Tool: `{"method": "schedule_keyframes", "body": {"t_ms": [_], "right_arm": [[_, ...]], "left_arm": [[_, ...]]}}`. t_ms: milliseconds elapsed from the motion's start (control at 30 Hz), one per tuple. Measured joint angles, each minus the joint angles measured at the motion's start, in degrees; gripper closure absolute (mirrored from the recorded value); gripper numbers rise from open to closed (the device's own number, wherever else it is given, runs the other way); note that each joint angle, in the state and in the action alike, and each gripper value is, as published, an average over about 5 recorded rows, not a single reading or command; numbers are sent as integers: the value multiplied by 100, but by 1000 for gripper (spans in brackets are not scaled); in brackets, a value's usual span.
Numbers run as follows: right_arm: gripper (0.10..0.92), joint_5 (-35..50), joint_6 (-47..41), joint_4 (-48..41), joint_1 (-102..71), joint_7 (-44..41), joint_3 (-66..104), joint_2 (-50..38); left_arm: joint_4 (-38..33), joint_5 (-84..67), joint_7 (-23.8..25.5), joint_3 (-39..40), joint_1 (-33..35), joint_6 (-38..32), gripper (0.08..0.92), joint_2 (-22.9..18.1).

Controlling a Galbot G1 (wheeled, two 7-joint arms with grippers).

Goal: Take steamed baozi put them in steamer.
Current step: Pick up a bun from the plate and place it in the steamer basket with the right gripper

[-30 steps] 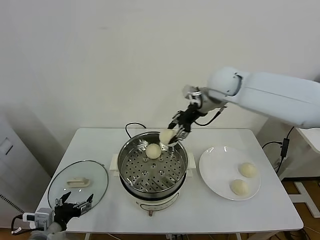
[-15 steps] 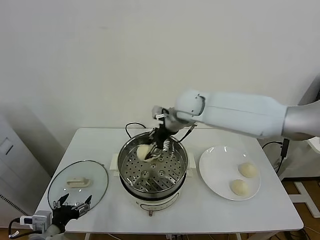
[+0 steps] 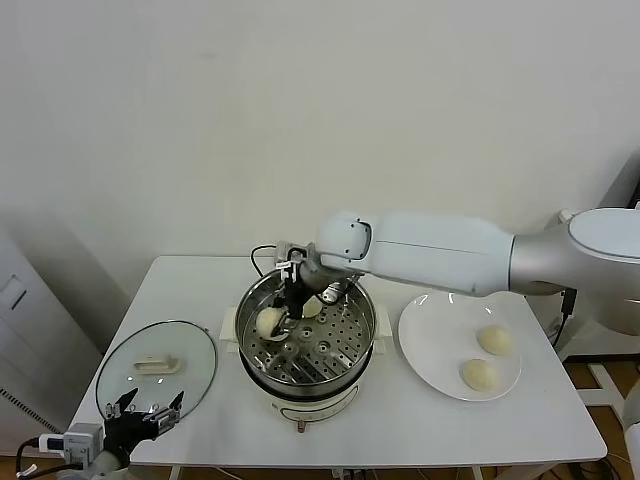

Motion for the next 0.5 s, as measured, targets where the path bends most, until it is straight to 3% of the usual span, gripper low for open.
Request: {"method": "schedule_keyframes", "body": {"t_ms": [233, 500], "right_arm": [[452, -39, -65, -17, -97, 111, 39, 30], [238, -124, -59, 1, -24, 9, 176, -21]], "left_arm": [[-2, -4, 1, -19, 16, -10, 177, 1], [-7, -14, 1, -35, 8, -10, 177, 2]]}}
